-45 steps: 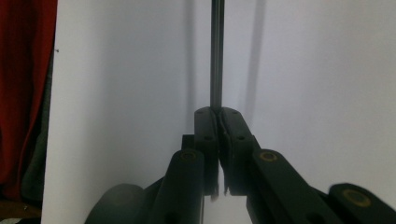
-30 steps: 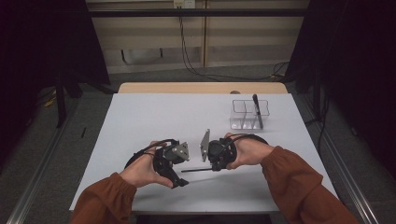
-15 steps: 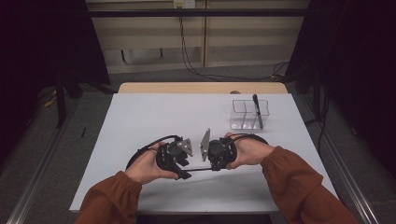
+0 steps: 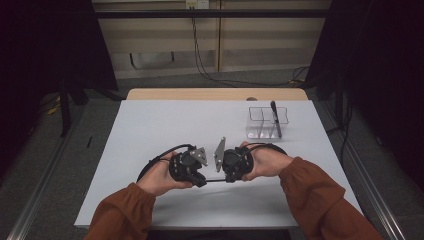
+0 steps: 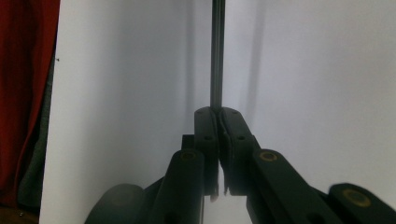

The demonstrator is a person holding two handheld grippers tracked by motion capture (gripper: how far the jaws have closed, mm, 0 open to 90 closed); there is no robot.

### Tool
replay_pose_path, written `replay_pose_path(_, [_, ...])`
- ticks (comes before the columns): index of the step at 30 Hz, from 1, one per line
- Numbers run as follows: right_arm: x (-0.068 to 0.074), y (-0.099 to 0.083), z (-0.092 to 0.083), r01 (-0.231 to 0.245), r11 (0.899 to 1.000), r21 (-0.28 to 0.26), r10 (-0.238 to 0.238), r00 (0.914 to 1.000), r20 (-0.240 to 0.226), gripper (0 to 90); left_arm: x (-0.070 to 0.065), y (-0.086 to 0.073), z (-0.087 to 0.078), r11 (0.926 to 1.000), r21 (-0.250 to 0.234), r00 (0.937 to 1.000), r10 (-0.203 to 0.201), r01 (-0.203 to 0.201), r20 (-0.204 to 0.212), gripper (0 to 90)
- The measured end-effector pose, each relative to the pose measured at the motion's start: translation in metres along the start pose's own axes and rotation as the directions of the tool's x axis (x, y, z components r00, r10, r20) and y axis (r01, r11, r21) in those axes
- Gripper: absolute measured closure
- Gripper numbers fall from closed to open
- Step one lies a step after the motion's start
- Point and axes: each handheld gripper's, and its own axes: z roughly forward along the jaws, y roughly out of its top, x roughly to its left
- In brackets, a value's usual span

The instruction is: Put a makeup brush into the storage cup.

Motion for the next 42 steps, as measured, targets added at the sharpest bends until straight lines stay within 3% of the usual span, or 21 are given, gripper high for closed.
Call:
replay_pose_path(2, [0.0,0.0,0.001,0.0,1.0,0.004,0.0,1.0,0.003,86.5,-0.001,0.0,0.002,0.9999,-0.001,0.9999,-0.013,0.013,-0.002,83.9])
replay_pose_path(4, [0.0,0.0,0.002,0.006,1.0,0.002,-0.006,1.0,0.004,86.5,0.001,0.0,0.002,1.0,0.007,0.9999,-0.002,0.001,0.016,84.6])
replay_pose_path(12, [0.001,0.0,0.002,0.005,1.0,0.002,-0.005,1.0,0.001,86.1,-0.001,0.0,0.002,0.9999,0.011,0.9999,0.005,-0.005,0.012,85.5])
replay_pose_path(20, [-0.001,-0.005,0.0,-0.015,0.999,-0.044,0.015,0.9999,-0.001,81.3,-0.001,-0.003,0.002,0.9999,0.0,0.9997,-0.013,0.013,0.021,85.6])
replay_pose_path(26, [-0.002,-0.008,0.002,-0.029,0.997,-0.076,0.03,0.9996,0.004,71.3,0.0,-0.004,0.002,1.0,0.0,0.9998,-0.007,0.007,0.018,85.6])
replay_pose_path(32, [-0.002,-0.013,0.0,-0.052,0.992,-0.112,0.054,0.9984,0.015,52.1,-0.002,-0.008,0.001,0.9992,-0.029,0.9995,-0.028,0.029,0.016,85.7])
replay_pose_path(42, [-0.002,-0.028,-0.004,-0.116,0.975,-0.187,0.125,0.9914,0.038,32.7,0.001,-0.018,-0.002,0.9971,-0.047,0.9981,-0.059,0.059,0.018,85.6])
